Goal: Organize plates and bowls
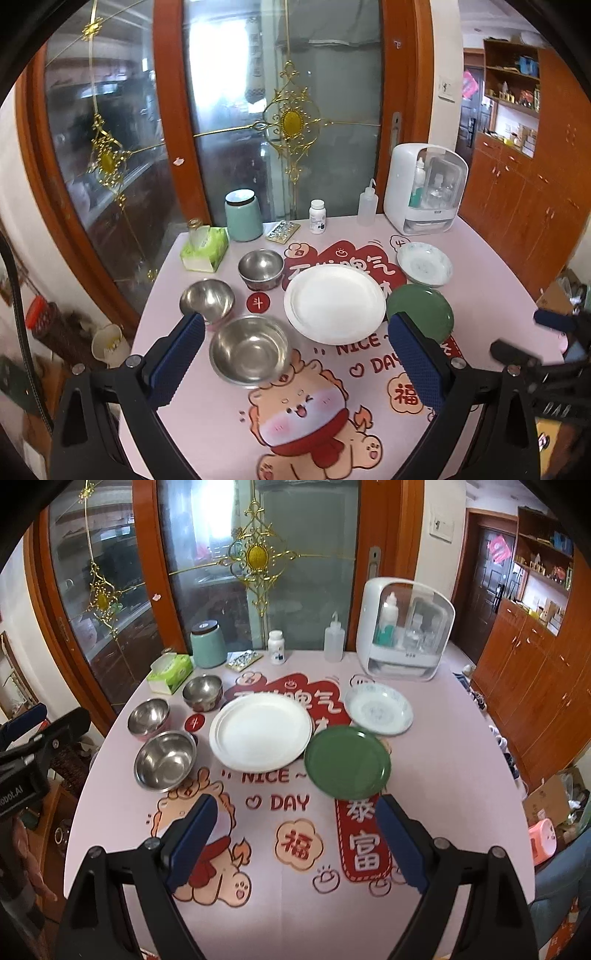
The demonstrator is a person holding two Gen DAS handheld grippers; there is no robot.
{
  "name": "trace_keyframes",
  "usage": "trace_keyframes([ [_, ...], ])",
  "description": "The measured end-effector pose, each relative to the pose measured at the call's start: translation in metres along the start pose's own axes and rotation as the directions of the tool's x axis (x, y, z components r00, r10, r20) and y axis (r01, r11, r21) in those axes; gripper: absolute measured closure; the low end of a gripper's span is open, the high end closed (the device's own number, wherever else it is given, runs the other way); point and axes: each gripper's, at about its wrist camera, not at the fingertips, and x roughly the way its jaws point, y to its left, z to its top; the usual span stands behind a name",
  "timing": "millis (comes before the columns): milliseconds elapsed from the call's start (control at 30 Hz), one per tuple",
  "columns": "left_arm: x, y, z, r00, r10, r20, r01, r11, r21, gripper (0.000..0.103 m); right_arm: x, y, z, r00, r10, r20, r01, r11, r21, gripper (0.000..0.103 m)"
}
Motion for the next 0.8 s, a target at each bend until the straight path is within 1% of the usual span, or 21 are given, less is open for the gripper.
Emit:
trace_keyframes([
  [100, 0.01, 0.007, 0.016, 0.999, -0.027, -0.034, 0.027, 1.0, 0.001, 0.004, 0.0, -0.005, 0.023, 1.0, -0.02, 0.017, 0.021, 1.0, -0.023, 0.015],
  [200, 0.027, 0.02, 0.04, 0.994, -0.082, -0.067, 0.078, 0.996, -0.053, 0.004, 0.002, -0.009, 0.047, 0.999, -0.04, 0.037, 0.041, 0.998, -0.046, 0.015],
  [233, 0.032, 0.023, 0.046, 0.994, -0.092, -0.066, 0.087, 0.994, -0.065, 0.004, 0.003, -0.012, 0.057, 0.998, -0.045, 0.048, 0.048, 0.997, -0.054, 0.015],
  [267, 0.037, 0.026, 0.053, 0.995, -0.088, -0.053, 0.084, 0.994, -0.075, 0.004, 0.006, -0.014, 0.065, 0.997, -0.052, 0.052, 0.055, 0.997, -0.056, 0.015],
  [333, 0.048, 0.028, 0.067, 0.998, -0.063, -0.009, 0.062, 0.996, -0.061, 0.004, 0.013, -0.021, 0.083, 0.997, -0.051, 0.061, 0.054, 0.997, -0.057, 0.015],
  [367, 0.055, 0.027, 0.073, 0.998, -0.057, 0.0, 0.057, 0.997, -0.043, 0.004, 0.018, -0.024, 0.091, 0.997, -0.043, 0.063, 0.047, 0.997, -0.057, 0.015],
  [400, 0.065, 0.026, 0.078, 0.999, -0.05, -0.009, 0.05, 0.999, -0.022, 0.004, 0.024, -0.026, 0.097, 0.997, -0.039, 0.059, 0.042, 0.998, -0.056, 0.015],
  [467, 0.081, 0.022, 0.084, 0.998, -0.057, -0.034, 0.057, 0.998, -0.01, 0.004, 0.038, -0.031, 0.11, 0.999, -0.014, 0.049, 0.017, 0.998, -0.058, 0.015],
  [500, 0.092, 0.021, 0.087, 0.997, -0.065, -0.051, 0.064, 0.998, -0.019, 0.004, 0.047, -0.034, 0.116, 0.999, 0.003, 0.044, 0.0, 0.998, -0.063, 0.015],
  [567, 0.117, 0.021, 0.089, 0.994, -0.049, -0.095, 0.044, 0.997, -0.059, 0.004, 0.068, -0.037, 0.126, 0.999, 0.019, 0.03, -0.017, 0.998, -0.067, 0.015],
  [600, 0.136, 0.021, 0.09, 0.99, -0.04, -0.137, 0.029, 0.997, -0.076, 0.004, 0.079, -0.04, 0.13, 0.999, 0.025, 0.023, -0.023, 0.998, -0.065, 0.015],
  [667, 0.164, 0.023, 0.089, 0.98, -0.037, -0.195, 0.019, 0.995, -0.098, 0.005, 0.106, -0.046, 0.138, 0.999, 0.042, -0.003, -0.042, 0.998, -0.054, 0.015],
  [700, 0.184, 0.025, 0.088, 0.974, -0.04, -0.225, 0.012, 0.992, -0.123, 0.006, 0.124, -0.05, 0.141, 0.998, 0.05, -0.022, -0.051, 0.998, -0.045, 0.015],
  [767, 0.212, 0.028, 0.082, 0.963, -0.036, -0.269, -0.006, 0.988, -0.154, 0.008, 0.15, -0.056, 0.145, 0.996, 0.07, -0.057, -0.072, 0.997, -0.033, 0.015],
  [800, 0.229, 0.03, 0.078, 0.954, -0.032, -0.297, -0.019, 0.986, -0.166, 0.009, 0.165, -0.059, 0.147, 0.994, 0.081, -0.077, -0.083, 0.996, -0.026, 0.015],
])
